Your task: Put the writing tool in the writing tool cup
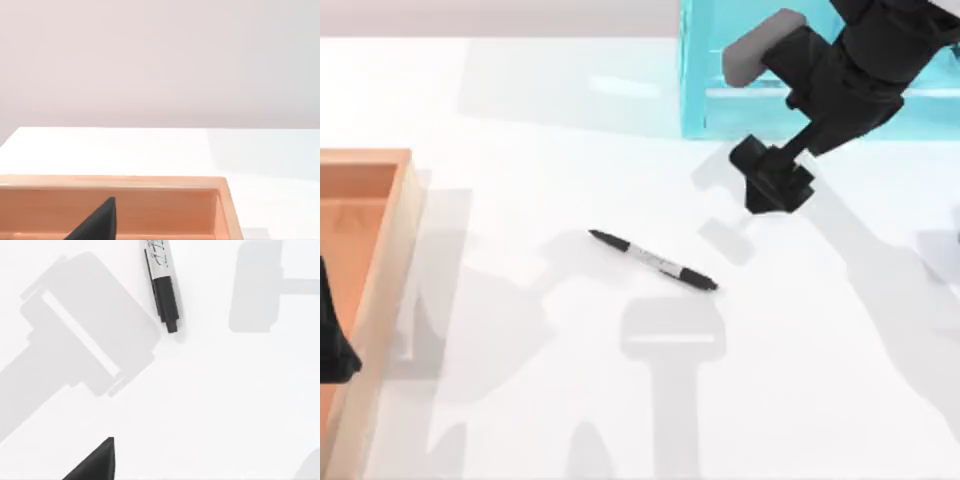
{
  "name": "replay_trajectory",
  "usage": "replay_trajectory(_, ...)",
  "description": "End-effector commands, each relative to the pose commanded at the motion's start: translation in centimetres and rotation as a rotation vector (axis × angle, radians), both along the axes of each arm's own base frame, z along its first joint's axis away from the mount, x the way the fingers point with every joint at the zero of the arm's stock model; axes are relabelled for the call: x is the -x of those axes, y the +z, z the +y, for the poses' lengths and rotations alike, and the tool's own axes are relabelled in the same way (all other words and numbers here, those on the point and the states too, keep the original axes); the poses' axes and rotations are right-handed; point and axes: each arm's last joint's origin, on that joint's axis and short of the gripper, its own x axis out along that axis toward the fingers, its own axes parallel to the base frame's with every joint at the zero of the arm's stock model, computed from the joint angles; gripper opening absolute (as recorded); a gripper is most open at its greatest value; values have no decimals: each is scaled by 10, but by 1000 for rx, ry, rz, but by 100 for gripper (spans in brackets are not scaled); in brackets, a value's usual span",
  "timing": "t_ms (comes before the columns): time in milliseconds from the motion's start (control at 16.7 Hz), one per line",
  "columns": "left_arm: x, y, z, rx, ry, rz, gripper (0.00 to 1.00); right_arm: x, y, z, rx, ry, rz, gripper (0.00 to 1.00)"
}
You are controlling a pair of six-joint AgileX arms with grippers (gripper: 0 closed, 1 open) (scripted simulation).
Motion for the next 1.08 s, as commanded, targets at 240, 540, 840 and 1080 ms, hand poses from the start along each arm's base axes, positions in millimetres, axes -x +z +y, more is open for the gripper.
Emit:
replay_trajectory(240,0,0,0,0,0,0,100,-40,-41,49,72,115,147,100)
replay_trajectory(540,0,0,0,0,0,0,100,-63,-79,87,90,203,195,100)
replay_trajectory(840,0,0,0,0,0,0,100,-68,-88,96,85,225,191,100)
replay_trajectory(1080,0,0,0,0,0,0,100,-70,-89,93,85,219,191,100)
